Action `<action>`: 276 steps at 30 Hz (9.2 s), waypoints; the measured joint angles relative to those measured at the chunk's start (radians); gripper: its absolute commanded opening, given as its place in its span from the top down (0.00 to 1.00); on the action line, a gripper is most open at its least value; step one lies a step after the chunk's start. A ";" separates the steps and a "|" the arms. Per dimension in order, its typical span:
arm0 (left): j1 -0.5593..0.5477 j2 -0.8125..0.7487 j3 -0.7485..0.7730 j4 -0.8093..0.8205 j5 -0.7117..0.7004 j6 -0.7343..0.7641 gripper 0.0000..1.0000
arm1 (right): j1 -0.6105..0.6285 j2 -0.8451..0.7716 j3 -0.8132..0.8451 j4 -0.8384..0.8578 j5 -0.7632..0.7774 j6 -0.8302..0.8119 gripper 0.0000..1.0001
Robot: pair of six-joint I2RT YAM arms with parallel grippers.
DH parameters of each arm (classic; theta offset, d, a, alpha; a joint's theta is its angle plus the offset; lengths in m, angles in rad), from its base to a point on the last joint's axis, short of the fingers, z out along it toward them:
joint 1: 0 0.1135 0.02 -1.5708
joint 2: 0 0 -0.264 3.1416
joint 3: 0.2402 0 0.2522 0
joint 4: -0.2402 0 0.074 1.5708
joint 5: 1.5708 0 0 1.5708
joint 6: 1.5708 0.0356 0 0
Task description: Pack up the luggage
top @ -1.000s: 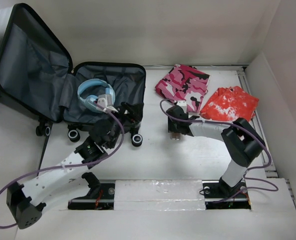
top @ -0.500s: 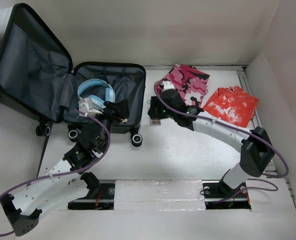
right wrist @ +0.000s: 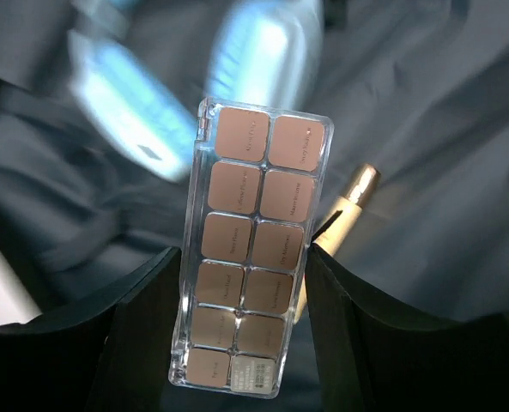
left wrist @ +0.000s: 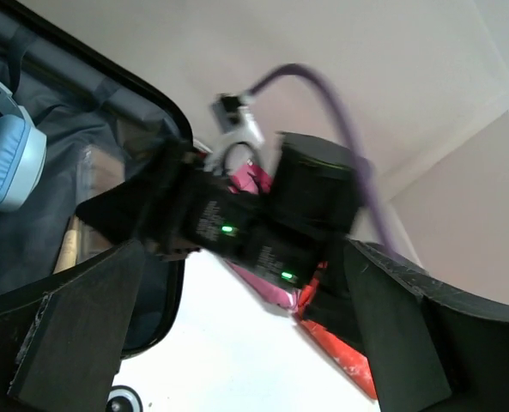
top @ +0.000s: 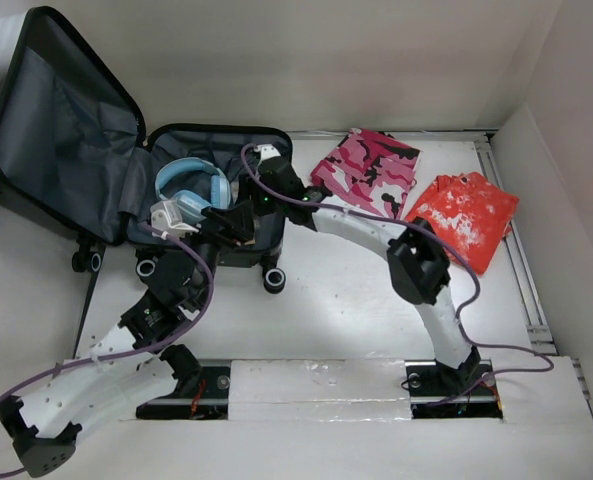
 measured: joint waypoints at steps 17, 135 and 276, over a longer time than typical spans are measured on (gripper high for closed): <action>0.000 0.001 -0.048 0.077 0.203 0.061 0.00 | -0.126 -0.196 -0.055 -0.078 -0.026 -0.002 0.14; 0.877 1.542 1.764 -0.247 1.448 -0.166 1.00 | -0.390 -1.314 -0.793 -0.075 -0.150 -0.045 0.14; 0.105 1.534 0.761 -0.032 0.499 -0.665 0.41 | -0.290 -1.311 -0.803 -0.164 0.170 -0.098 0.16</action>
